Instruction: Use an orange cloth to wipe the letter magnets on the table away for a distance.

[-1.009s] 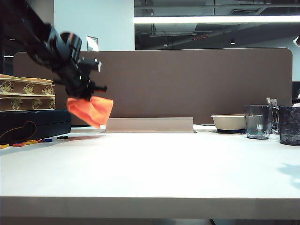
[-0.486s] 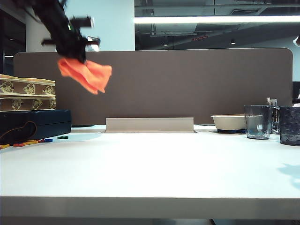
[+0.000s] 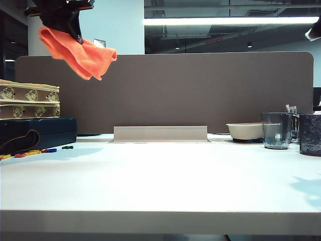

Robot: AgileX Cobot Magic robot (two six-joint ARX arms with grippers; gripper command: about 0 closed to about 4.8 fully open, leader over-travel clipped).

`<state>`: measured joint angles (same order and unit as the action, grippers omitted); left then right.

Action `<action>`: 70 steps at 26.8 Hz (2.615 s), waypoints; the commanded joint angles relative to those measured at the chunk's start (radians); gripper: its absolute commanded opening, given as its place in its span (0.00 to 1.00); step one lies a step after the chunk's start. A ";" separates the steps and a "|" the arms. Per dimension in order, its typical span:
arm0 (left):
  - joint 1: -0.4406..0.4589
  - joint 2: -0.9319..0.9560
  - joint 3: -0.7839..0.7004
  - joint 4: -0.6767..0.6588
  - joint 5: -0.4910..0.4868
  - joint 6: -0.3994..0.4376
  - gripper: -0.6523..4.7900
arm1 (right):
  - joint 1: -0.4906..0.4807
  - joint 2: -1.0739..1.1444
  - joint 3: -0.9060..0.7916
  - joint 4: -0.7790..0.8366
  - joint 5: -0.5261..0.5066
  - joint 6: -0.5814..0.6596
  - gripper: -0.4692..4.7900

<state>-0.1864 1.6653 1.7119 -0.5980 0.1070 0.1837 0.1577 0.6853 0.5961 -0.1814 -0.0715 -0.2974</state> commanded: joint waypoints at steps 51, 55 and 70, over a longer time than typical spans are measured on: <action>-0.329 -0.095 -0.765 0.424 0.185 -0.135 0.30 | -0.004 -0.284 0.005 -0.237 0.054 -0.029 0.55; -0.329 -0.095 -0.765 0.425 0.185 -0.135 0.35 | -0.004 -0.284 0.005 -0.239 0.055 -0.029 0.55; -0.329 -0.300 -0.764 0.413 0.155 -0.130 0.46 | -0.004 -0.285 0.005 -0.239 0.054 -0.029 0.55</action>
<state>-0.5140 1.3956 0.9462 -0.1982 0.2764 0.0509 0.1547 0.4019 0.5964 -0.4332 -0.0200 -0.3271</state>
